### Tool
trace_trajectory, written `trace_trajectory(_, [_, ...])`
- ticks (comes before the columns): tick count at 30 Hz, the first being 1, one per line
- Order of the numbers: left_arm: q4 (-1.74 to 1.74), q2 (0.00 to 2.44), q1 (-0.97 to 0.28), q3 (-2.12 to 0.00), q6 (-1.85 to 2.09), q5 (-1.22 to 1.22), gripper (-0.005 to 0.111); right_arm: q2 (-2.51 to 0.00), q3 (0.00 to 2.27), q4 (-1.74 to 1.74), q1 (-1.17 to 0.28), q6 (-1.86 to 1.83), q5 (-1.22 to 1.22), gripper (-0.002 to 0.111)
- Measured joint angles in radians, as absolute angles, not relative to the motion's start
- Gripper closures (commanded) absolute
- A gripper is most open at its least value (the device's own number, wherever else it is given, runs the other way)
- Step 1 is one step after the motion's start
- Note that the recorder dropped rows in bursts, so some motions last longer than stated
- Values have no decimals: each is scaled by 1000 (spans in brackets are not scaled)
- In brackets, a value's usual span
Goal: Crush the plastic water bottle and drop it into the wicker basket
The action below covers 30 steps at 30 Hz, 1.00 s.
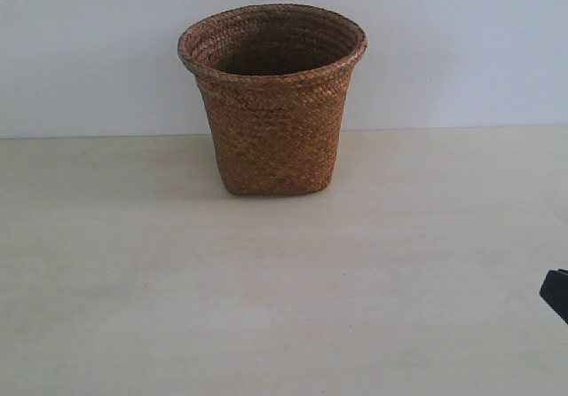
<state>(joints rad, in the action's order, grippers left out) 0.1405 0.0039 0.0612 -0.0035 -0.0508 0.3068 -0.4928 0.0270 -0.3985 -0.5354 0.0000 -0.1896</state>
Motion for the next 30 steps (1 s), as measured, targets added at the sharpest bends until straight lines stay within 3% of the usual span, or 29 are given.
trace_trajectory(15, [141, 4, 61, -4, -51, 307, 103, -477, 27, -388, -523, 0, -176, 108])
trace_trajectory(30, [141, 4, 61, -4, -51, 307, 103, -243, 27, -105, -71, 0, 54, 108])
